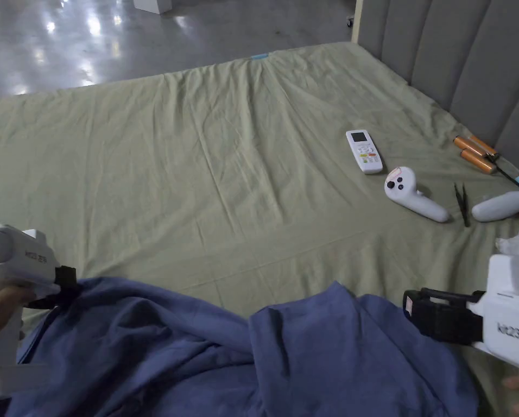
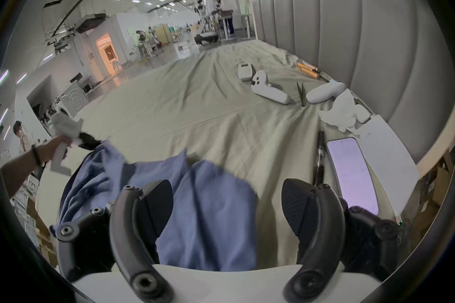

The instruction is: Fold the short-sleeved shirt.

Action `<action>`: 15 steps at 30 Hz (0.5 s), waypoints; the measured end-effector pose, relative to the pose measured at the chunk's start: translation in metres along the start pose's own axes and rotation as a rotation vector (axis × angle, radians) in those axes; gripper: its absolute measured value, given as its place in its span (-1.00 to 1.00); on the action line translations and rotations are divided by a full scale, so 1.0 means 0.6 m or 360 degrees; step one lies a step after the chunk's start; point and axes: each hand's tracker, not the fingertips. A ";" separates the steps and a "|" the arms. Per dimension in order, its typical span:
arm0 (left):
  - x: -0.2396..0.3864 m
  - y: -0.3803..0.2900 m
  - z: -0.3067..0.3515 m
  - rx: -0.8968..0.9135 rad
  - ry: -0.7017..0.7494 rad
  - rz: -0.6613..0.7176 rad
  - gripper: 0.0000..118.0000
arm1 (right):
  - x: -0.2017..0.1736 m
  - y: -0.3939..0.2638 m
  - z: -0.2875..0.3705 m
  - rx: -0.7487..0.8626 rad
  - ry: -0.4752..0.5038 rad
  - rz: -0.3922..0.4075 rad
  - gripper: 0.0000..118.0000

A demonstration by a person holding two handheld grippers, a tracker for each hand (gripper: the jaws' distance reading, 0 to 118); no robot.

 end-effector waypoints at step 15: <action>0.029 -0.062 0.040 0.0273 0.0081 -0.0265 -0.86 | 0.000 -0.027 -0.046 -0.0155 0.0021 -0.0054 -0.84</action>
